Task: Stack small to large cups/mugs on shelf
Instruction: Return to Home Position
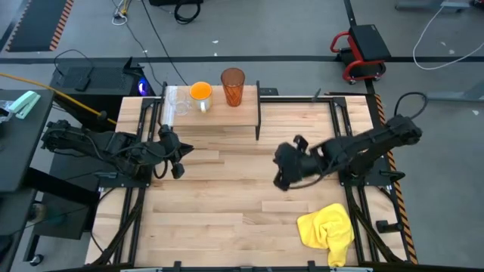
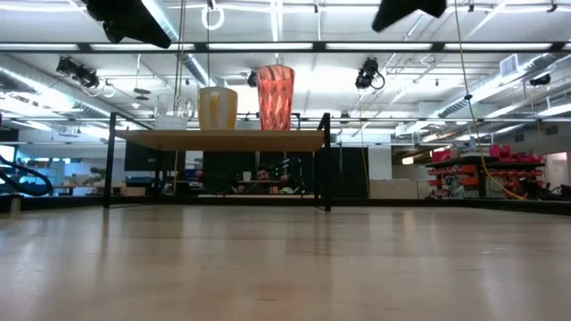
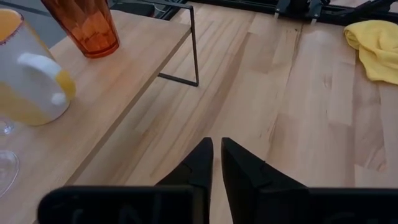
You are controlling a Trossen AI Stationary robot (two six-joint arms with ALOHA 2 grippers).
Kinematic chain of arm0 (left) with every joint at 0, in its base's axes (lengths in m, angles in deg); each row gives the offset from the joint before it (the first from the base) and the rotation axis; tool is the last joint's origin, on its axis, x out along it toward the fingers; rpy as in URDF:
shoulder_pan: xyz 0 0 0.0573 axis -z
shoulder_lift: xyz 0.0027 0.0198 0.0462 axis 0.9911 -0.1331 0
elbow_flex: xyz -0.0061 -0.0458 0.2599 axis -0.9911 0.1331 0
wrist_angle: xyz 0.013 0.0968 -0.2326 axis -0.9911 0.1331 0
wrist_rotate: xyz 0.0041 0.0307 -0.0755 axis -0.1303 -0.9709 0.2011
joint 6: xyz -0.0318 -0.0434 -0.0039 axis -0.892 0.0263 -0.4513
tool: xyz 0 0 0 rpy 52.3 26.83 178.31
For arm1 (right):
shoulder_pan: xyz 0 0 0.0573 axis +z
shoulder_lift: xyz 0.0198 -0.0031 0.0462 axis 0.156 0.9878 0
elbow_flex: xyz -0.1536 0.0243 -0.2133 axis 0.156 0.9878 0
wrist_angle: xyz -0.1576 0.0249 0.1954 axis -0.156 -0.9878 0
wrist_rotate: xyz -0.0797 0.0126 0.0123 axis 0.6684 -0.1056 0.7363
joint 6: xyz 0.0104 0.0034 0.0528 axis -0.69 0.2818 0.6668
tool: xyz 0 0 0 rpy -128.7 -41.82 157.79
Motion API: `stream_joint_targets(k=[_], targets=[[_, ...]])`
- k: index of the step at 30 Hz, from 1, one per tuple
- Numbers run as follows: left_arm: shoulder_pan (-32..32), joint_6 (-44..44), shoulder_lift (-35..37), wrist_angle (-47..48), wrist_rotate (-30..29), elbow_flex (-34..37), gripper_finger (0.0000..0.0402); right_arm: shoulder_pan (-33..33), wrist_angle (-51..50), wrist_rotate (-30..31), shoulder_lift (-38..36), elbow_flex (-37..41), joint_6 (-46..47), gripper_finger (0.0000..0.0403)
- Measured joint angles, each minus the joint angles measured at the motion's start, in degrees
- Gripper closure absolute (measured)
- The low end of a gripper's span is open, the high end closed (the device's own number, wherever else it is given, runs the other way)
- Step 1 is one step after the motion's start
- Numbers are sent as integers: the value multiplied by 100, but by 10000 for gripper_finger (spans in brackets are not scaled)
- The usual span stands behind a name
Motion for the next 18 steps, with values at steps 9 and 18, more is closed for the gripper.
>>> stream_joint_targets(k=[9,18], targets=[[1,5,-1,-1,-1,0,358,492,811,88,-14,1458,838,385],[0,13,1,1,-1,0,358,415,867,280,-17,1944,1187,377]])
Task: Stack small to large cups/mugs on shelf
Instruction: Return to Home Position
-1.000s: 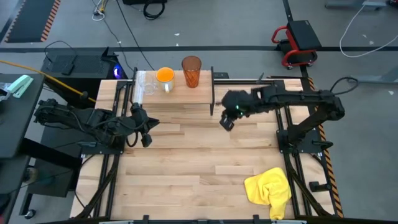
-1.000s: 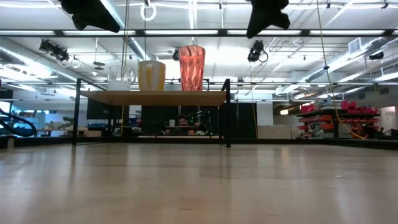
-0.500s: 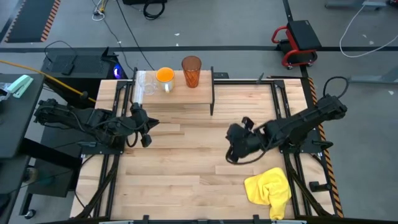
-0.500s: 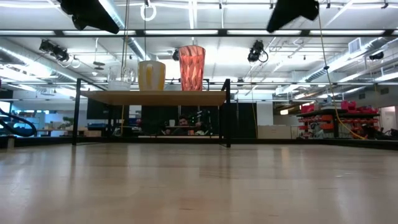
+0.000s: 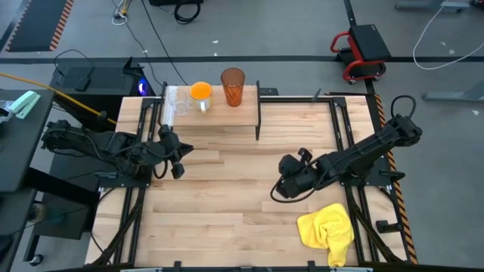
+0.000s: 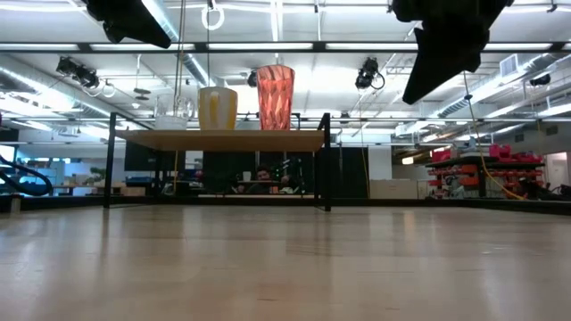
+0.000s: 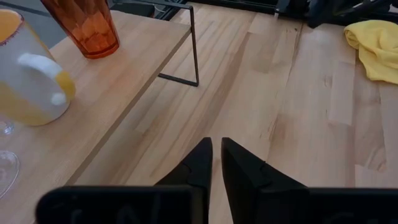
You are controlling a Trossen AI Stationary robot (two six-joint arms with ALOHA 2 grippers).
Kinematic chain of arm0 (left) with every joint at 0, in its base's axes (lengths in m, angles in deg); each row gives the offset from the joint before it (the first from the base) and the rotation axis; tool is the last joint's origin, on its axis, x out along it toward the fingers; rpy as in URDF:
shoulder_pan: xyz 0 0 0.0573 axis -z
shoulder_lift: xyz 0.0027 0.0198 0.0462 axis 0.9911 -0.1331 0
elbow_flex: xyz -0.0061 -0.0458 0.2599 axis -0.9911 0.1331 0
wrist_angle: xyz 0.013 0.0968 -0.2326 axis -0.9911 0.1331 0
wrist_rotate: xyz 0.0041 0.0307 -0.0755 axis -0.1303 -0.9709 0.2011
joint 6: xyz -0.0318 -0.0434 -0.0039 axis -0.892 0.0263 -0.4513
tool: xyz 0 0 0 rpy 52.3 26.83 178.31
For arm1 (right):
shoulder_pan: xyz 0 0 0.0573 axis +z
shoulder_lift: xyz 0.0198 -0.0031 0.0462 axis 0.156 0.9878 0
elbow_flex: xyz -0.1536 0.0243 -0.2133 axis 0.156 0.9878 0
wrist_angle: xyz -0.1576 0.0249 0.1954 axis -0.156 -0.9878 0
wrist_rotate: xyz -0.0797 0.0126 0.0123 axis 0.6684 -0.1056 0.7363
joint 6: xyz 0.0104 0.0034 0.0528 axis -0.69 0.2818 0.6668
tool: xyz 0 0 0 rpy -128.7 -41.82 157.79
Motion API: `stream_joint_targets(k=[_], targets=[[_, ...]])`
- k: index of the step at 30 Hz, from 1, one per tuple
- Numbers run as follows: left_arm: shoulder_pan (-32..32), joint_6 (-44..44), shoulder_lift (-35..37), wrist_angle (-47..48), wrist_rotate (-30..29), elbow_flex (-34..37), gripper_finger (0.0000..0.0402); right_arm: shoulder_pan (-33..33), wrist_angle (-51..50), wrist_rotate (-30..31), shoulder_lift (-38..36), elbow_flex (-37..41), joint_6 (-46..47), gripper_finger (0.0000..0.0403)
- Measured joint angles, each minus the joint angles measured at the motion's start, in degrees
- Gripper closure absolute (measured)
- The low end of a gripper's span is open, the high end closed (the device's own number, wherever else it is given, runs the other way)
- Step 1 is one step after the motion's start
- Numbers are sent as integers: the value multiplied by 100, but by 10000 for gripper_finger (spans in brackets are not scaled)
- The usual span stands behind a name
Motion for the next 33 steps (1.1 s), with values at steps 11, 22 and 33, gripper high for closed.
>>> stream_joint_targets(k=[11,22,33], targets=[[0,-2,0,9,0,0,365,-8,78,185,-13,108,-52,370],[1,-13,-2,39,2,0,356,-8,89,420,-223,111,-92,370],[1,-13,0,35,0,0,359,-181,96,424,-384,108,-55,370]])
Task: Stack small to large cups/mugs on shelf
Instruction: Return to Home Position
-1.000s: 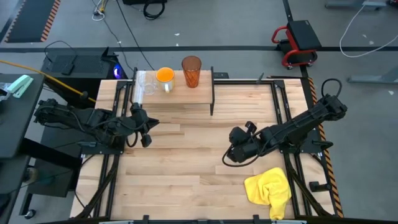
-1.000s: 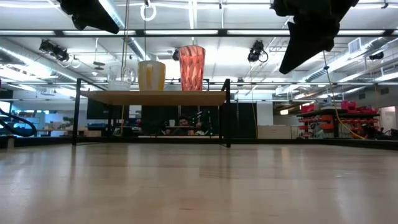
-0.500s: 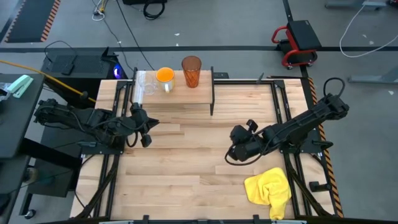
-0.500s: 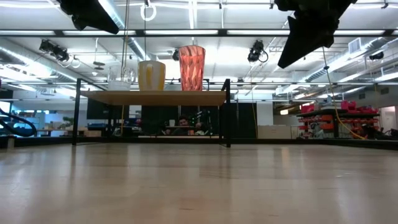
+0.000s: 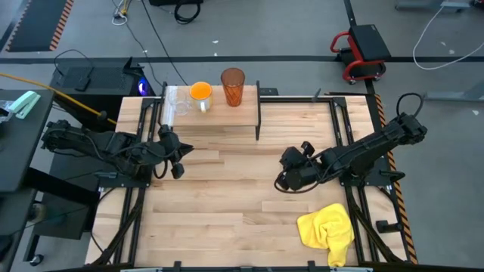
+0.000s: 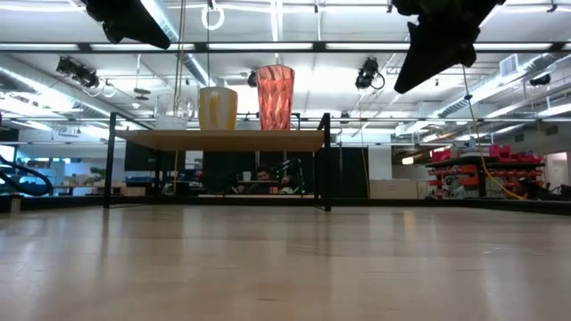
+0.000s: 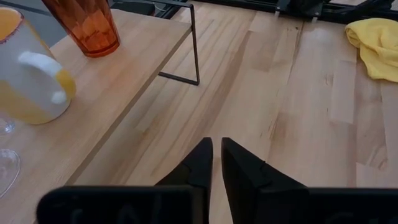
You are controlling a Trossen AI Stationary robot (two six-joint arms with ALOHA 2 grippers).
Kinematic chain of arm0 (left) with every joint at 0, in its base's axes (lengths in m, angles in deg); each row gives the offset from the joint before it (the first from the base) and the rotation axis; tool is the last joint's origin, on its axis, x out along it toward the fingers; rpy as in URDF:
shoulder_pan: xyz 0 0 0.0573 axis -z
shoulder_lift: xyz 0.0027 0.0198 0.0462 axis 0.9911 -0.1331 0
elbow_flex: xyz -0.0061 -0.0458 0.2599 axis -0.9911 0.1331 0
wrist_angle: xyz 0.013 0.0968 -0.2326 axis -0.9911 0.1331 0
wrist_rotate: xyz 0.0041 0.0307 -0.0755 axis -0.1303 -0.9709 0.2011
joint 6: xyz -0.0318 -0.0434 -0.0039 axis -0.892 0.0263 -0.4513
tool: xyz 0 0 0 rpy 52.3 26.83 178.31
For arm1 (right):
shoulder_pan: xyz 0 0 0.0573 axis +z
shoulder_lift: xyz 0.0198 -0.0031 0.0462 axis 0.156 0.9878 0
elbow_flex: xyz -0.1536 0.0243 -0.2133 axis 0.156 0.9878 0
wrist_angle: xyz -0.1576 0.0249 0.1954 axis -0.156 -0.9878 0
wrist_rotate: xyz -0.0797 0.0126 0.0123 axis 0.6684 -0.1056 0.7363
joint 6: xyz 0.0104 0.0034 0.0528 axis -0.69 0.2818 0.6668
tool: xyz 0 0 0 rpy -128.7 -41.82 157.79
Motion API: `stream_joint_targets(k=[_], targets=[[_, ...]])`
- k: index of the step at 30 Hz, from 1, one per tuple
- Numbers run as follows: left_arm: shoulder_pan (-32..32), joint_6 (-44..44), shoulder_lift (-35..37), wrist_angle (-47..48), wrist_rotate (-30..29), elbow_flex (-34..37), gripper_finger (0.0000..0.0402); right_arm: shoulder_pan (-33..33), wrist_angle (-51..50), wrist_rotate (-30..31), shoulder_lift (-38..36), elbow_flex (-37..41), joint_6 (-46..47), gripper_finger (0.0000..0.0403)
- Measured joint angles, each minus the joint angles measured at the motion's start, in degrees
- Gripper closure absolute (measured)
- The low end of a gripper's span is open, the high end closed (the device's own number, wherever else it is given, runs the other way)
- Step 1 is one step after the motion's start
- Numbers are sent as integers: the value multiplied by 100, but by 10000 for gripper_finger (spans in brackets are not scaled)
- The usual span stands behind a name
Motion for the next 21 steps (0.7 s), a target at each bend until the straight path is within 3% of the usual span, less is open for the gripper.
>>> stream_joint_targets(k=[3,8,16,21], targets=[[0,-2,-1,0,1,0,356,-157,19,-112,16,9,2,370],[-2,-4,0,-6,0,-6,358,-553,103,-823,185,178,-135,370],[0,0,0,4,0,-7,360,-1046,152,-644,-11,-370,-1166,370],[-2,8,-1,17,-1,-7,356,-1021,153,-595,-276,-515,-1704,370]])
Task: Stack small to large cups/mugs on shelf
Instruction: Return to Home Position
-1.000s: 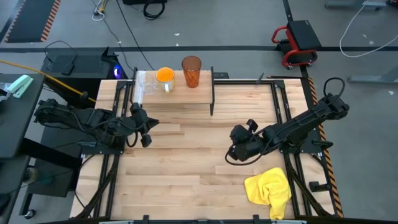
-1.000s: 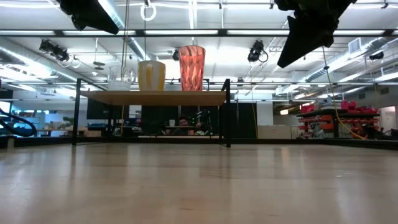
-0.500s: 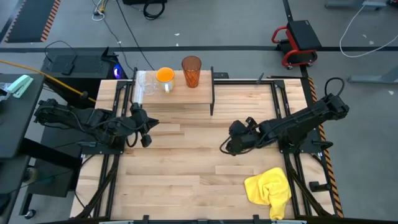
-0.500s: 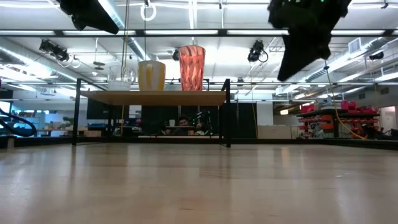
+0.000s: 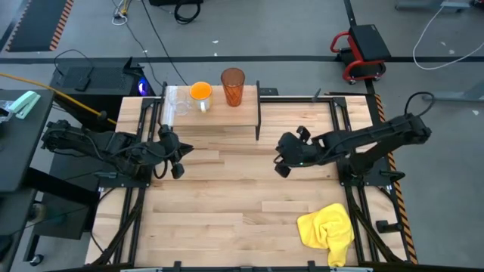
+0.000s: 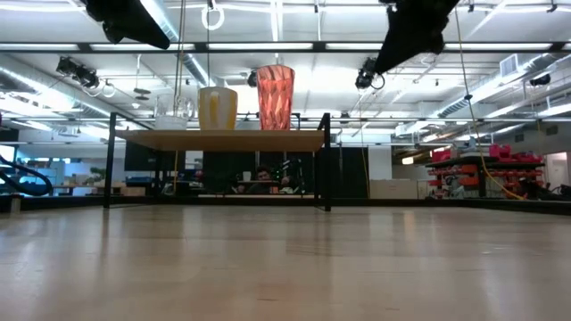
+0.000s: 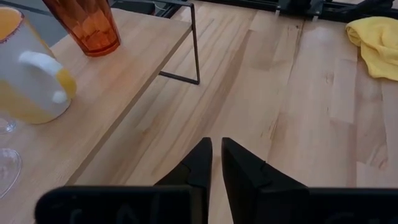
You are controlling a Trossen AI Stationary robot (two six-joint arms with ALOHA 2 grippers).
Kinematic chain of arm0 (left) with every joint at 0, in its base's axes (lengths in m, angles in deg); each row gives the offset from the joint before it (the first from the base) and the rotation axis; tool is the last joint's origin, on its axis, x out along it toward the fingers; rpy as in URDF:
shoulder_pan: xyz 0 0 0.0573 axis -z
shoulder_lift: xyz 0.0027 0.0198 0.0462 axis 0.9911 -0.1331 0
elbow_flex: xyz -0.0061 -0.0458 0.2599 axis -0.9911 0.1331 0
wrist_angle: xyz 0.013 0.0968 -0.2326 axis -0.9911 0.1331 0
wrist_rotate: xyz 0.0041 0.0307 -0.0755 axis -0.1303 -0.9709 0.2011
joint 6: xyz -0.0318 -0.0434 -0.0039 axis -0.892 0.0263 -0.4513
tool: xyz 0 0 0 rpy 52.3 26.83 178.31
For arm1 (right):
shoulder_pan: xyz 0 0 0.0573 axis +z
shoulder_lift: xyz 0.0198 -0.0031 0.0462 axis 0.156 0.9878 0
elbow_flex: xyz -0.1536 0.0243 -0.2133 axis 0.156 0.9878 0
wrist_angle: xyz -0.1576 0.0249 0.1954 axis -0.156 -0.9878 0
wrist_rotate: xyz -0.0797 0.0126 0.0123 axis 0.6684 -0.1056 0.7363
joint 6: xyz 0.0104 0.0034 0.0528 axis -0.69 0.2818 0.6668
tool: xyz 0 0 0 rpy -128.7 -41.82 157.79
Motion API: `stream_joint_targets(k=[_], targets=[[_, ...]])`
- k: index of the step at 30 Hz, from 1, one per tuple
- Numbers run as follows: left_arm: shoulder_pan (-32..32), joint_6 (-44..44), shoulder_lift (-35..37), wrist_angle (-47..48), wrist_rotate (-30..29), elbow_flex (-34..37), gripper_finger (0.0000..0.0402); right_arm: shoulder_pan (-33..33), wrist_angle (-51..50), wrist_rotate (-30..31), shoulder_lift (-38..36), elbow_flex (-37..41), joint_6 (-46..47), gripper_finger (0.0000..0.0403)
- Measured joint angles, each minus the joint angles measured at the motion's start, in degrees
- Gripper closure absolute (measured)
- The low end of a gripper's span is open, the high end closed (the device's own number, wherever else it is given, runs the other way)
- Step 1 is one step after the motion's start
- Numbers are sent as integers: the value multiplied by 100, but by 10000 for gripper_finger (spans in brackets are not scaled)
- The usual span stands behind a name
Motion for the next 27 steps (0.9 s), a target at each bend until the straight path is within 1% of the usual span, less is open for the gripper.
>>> stream_joint_targets(k=[3,7,11,17,23,27], targets=[[0,-8,1,17,-1,0,359,107,30,193,-277,129,-11,370],[0,-8,1,64,1,0,366,335,86,491,-712,415,269,370],[0,-9,0,75,-1,0,366,656,336,756,-1133,887,480,370],[0,-10,1,58,-1,10,359,936,655,886,-1672,1655,864,370],[0,-39,1,-249,-35,532,363,1037,876,1066,-1960,2269,1166,370],[1,-102,0,-590,-49,929,368,1037,892,1073,-1992,2376,1276,370]])
